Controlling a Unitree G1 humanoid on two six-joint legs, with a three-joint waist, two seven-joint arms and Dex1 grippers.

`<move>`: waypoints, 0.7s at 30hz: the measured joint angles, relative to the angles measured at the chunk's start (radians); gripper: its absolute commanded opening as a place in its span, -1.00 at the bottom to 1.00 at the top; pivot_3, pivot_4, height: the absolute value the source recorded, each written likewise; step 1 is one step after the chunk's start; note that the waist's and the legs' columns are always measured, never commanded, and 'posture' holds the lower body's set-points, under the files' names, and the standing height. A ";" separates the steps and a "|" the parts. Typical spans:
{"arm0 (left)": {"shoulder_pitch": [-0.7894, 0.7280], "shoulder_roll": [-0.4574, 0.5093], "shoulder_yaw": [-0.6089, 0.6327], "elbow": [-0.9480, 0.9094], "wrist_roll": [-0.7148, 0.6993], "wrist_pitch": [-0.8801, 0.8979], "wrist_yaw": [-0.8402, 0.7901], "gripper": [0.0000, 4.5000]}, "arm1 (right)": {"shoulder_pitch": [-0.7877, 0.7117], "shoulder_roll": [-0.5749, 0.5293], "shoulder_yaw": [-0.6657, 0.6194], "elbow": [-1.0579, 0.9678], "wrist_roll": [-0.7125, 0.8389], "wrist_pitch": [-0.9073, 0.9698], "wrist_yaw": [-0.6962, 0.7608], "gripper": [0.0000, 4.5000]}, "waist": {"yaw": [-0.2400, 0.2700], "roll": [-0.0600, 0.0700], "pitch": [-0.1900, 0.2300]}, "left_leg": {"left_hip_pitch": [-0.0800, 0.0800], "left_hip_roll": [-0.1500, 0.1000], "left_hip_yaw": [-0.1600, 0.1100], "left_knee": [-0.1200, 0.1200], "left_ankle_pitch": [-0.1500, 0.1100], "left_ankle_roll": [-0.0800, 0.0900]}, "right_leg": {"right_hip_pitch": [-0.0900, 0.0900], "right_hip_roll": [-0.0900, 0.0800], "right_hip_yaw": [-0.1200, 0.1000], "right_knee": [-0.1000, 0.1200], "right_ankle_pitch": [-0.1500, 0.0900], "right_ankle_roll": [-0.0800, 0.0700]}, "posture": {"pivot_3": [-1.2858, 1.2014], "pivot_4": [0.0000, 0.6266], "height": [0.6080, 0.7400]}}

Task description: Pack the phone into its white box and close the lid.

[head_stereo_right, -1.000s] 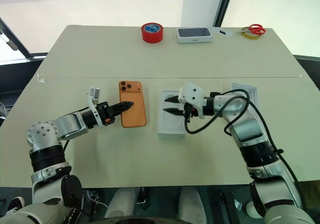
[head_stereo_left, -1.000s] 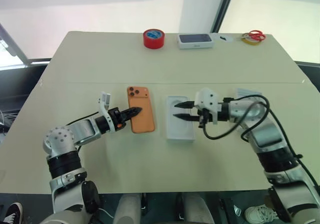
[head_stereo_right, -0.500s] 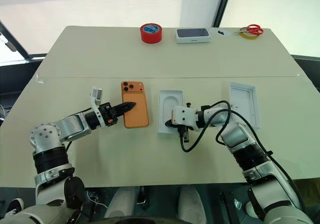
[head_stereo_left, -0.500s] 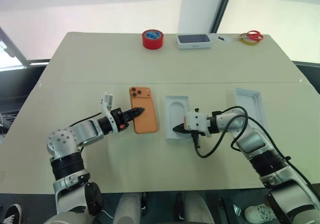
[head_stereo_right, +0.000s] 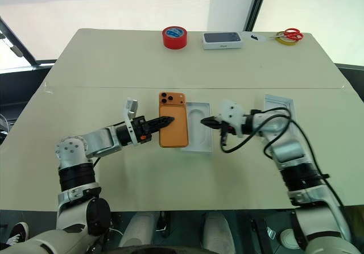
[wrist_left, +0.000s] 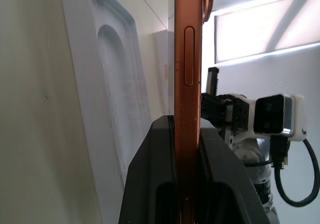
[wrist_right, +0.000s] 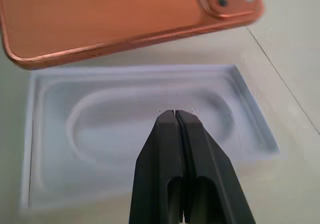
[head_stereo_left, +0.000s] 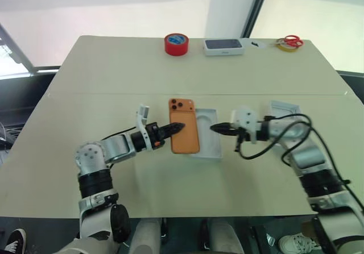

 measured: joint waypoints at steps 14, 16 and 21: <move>-0.048 -0.027 -0.142 0.148 0.123 -0.150 -0.104 -1.00 | 0.105 -0.031 -0.067 -0.106 0.082 0.080 -0.023 0.92 | 0.000 0.001 0.000 | -0.001 0.001 0.000 -0.001 0.001 -0.001 | -0.002 0.000 0.000 -0.001 0.000 0.000 | 0.03 -0.52 1.00; -0.052 -0.032 -0.149 0.148 0.125 -0.147 -0.105 -1.00 | 0.108 -0.031 -0.069 -0.112 0.092 0.091 -0.023 0.92 | 0.000 0.001 0.000 | -0.001 0.001 0.000 0.000 -0.001 0.002 | -0.001 -0.001 0.000 -0.001 0.000 0.000 | 0.03 -0.52 1.00; -0.072 -0.049 -0.153 0.186 0.141 -0.154 -0.102 -1.00 | 0.112 -0.031 -0.070 -0.118 0.097 0.097 -0.044 0.92 | 0.008 0.001 0.000 | -0.001 0.001 0.000 0.000 -0.002 0.003 | -0.002 -0.001 0.000 -0.001 0.000 -0.001 | 0.03 -0.52 1.00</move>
